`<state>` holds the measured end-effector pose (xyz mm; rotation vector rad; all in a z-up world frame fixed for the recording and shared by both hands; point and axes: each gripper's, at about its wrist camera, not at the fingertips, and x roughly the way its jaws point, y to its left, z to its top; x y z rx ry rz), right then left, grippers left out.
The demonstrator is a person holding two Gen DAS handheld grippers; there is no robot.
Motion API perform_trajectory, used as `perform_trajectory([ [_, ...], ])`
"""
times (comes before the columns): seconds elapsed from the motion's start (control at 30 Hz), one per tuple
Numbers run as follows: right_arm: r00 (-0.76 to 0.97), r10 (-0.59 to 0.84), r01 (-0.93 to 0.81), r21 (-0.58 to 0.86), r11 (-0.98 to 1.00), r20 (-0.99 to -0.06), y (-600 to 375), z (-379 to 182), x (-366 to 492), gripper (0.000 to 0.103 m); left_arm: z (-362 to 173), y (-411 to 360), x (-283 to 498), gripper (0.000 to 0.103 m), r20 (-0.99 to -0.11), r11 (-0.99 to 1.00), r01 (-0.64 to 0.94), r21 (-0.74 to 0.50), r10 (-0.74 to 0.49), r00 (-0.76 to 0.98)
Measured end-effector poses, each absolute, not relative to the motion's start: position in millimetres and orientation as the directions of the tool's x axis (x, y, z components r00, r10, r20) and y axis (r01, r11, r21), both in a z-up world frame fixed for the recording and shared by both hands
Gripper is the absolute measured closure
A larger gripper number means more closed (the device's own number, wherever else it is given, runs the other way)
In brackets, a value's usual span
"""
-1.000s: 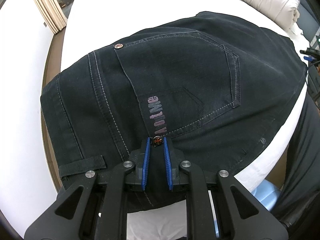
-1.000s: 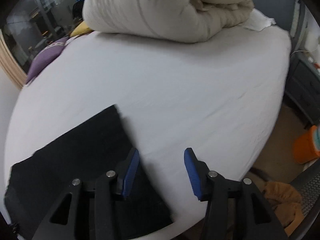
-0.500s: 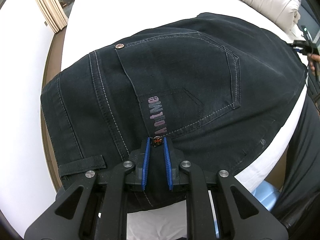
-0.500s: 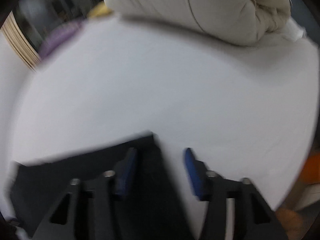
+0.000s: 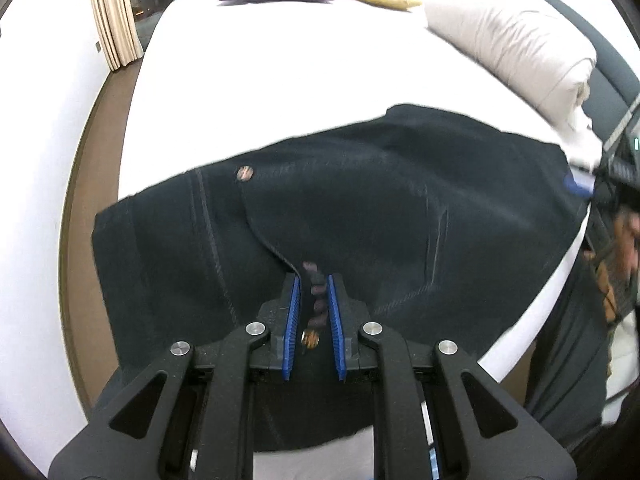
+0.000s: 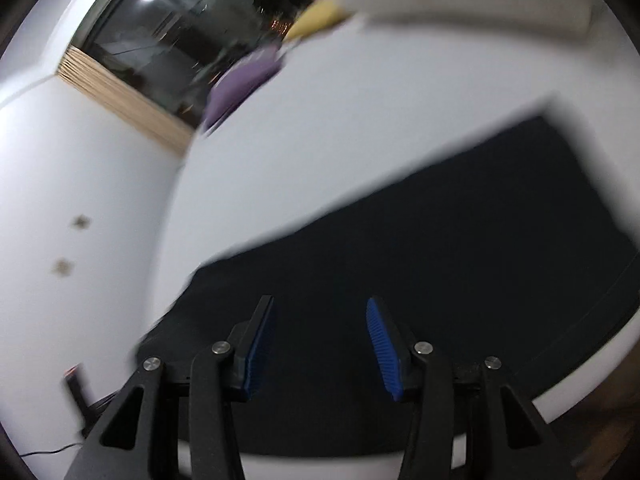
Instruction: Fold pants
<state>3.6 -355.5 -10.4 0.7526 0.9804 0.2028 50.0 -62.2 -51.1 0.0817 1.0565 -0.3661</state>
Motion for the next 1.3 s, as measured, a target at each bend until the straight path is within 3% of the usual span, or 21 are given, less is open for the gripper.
perform_trajectory([
  [0.1, 0.475, 0.534, 0.204, 0.678, 0.706, -0.699, -323.5, -47.9, 1.3, 0.051, -58.3, -71.5, 47.4, 0.089, -0.853, 0.921, 0.379, -0.094, -0.271, 0.446],
  [0.13, 0.472, 0.518, 0.221, 0.664, 0.714, -0.713, -322.1, -56.8, -1.1, 0.059, -66.5, -72.2, 46.3, 0.089, -0.867, 0.92, 0.386, -0.067, -0.245, 0.433],
  [0.17, 0.489, 0.495, 0.225, 0.652, 0.724, -0.718, -324.8, -56.5, -3.4, 0.074, -75.4, -70.4, 44.5, 0.089, -0.883, 0.922, 0.387, -0.032, -0.207, 0.422],
  [0.23, 0.494, 0.484, 0.321, 0.669, 0.671, -0.723, -338.8, -56.7, -9.9, 0.088, -83.4, -57.1, 35.6, 0.089, -0.883, 0.919, 0.392, -0.04, -0.216, 0.416],
  [0.37, 0.469, 0.314, 0.44, 0.526, 0.728, -0.826, -368.1, -44.9, -34.9, 0.097, -82.8, -27.3, 23.4, 0.085, -0.873, 0.927, 0.361, -0.106, -0.26, 0.412],
  [0.43, 0.459, 0.237, 0.492, 0.467, 0.735, -0.856, -372.0, -32.1, -46.4, 0.093, -76.6, -19.8, 19.4, 0.085, -0.867, 0.934, 0.335, -0.122, -0.264, 0.422],
  [0.47, 0.471, 0.215, 0.492, 0.457, 0.741, -0.856, -375.0, -24.2, -46.5, 0.079, -71.7, -20.5, 18.2, 0.085, -0.863, 0.939, 0.33, -0.102, -0.249, 0.441],
  [0.5, 0.51, 0.218, 0.466, 0.48, 0.743, -0.832, -368.2, -14.6, -47.5, 0.076, -65.7, -24.9, 17.5, 0.085, -0.853, 0.936, 0.337, -0.101, -0.256, 0.454],
  [0.6, 0.618, 0.365, 0.332, 0.652, 0.682, -0.696, -345.9, -6.2, -27.3, 0.071, -44.4, -50.3, 24.3, 0.085, -0.815, 0.911, 0.389, -0.136, -0.326, 0.478],
  [0.67, 0.627, 0.393, 0.315, 0.68, 0.662, -0.673, -333.4, -11.9, -8.7, 0.061, -35.8, -78.3, 34.3, 0.085, -0.803, 0.89, 0.439, -0.119, -0.346, 0.485],
  [0.77, 0.625, 0.358, 0.353, 0.66, 0.663, -0.694, -337.4, -19.4, 9.2, 0.061, -37.0, -118.5, 50.4, 0.085, -0.799, 0.856, 0.502, -0.125, -0.387, 0.46],
  [0.87, 0.651, 0.316, 0.434, 0.68, 0.59, -0.69, -375.8, -26.6, 8.2, 0.06, -65.2, -146.0, 61.3, 0.085, -0.857, 0.841, 0.532, -0.098, -0.343, 0.384],
  [0.93, 0.611, 0.237, 0.508, 0.603, 0.614, -0.756, -396.5, -39.7, 2.2, 0.051, -87.3, -151.6, 59.9, 0.085, -0.885, 0.838, 0.539, -0.083, -0.311, 0.347],
  [1.03, 0.585, 0.228, 0.58, 0.598, 0.553, -0.778, -427.2, -65.4, -24.7, 0.103, -95.7, -143.5, 46.2, 0.085, -0.871, 0.841, 0.535, -0.078, -0.319, 0.374],
  [1.13, 0.597, 0.111, 0.648, 0.559, 0.517, -0.794, -449.7, -59.2, -54.2, 0.103, -94.4, -128.9, 43.2, 0.085, -0.872, 0.851, 0.514, -0.107, -0.329, 0.362],
  [1.2, 0.536, 0.005, 0.712, 0.456, 0.534, -0.844, -446.2, -46.1, -61.7, 0.101, -91.9, -120.9, 39.3, 0.085, -0.87, 0.853, 0.506, -0.128, -0.342, 0.356],
  [1.27, 0.505, -0.084, 0.749, 0.387, 0.537, -0.859, -441.8, -29.9, -60.6, 0.08, -86.4, -118.5, 36.7, 0.085, -0.872, 0.856, 0.501, -0.123, -0.335, 0.358],
  [1.3, 0.533, -0.073, 0.727, 0.411, 0.55, -0.843, -436.8, -22.0, -54.1, 0.08, -80.1, -122.9, 41.3, 0.085, -0.869, 0.859, 0.499, -0.115, -0.331, 0.369],
])
